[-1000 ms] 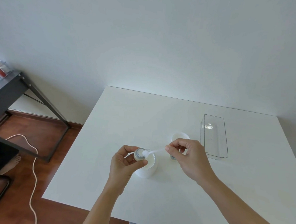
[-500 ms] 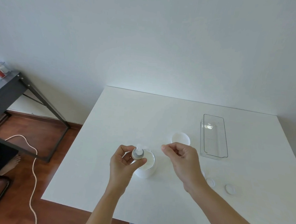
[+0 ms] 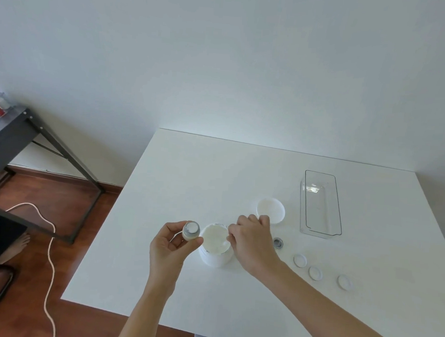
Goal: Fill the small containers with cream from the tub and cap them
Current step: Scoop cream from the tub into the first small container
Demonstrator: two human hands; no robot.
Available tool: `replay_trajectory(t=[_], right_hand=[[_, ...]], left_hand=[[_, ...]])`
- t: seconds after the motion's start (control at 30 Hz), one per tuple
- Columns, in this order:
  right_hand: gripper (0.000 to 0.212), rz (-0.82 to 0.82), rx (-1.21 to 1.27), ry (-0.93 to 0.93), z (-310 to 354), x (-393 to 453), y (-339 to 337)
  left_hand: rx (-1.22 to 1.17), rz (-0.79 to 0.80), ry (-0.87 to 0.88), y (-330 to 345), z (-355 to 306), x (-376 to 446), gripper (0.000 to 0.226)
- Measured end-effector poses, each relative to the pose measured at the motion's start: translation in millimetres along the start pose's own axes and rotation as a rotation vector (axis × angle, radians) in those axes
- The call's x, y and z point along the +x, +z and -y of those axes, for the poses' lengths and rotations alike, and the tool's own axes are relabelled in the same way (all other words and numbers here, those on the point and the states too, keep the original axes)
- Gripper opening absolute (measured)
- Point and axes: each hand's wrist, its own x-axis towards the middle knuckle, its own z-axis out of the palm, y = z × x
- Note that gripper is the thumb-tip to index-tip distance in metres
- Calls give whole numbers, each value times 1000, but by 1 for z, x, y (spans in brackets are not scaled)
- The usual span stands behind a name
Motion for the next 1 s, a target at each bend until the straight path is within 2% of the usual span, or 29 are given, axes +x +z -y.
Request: replay_trajectory(t=[0.13,0.23,0.3,0.4,0.53,0.63,0.73,0.87,1.0], right_hand=[[21,88,69,53,7,9,7],[19,25,255,231,0,7,2],[20,-3,409,402,-9,5,-5],[19,41,735,614,-23,0,-17],[22,22,1037,685,-32,-10,-38],[21,-36,1130,645,-28,-15,-53],[16,-158,1081,516,-15,-22,-62],[15,-402,798,229,2,-28,-69],[10,-566,369,-68,9,-31,-67]], left_hand=[[17,-21,-12,-4,0,-1,37],[29,-40,-22,-9,0,-2,37],[42,-55,-30,-11,1,-2,37],[60,-76,-36,-8,3,-2,38],[103,-70,-30,2,5,-2,38],[128,-49,-18,11,4,-2,38],[151,-28,3,20,2,-2,37],[164,-5,22,27,-3,-3,38],[140,1,26,28,-8,-4,37]])
